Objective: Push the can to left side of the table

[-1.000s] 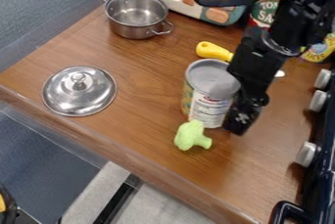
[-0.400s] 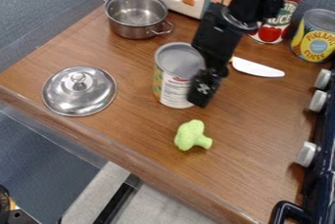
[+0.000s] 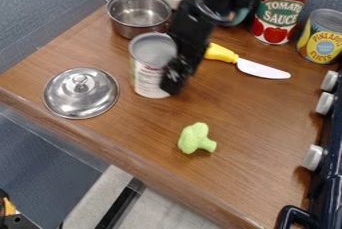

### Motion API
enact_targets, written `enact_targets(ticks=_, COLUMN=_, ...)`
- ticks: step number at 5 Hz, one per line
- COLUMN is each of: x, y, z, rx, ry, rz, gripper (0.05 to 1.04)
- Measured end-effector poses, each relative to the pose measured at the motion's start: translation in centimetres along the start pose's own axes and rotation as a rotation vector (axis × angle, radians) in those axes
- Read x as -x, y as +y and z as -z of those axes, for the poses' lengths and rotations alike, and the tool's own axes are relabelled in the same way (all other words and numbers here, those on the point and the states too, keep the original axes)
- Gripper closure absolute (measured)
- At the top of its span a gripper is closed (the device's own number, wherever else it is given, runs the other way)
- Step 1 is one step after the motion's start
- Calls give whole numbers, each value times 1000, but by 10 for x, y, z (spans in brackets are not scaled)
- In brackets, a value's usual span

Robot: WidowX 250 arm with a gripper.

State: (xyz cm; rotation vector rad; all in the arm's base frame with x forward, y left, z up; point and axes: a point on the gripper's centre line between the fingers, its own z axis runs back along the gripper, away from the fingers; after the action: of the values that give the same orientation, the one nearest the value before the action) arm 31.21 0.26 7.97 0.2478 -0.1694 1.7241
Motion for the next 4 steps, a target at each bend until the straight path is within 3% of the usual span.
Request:
enact_targets(ticks=3, x=-65, y=-8, z=11, rx=-24, ry=-15, rz=-93, gripper=83)
enact_targets(ticks=4, x=-96, y=-7, z=17, rx=-40, ry=-18, rz=-183, gripper=83)
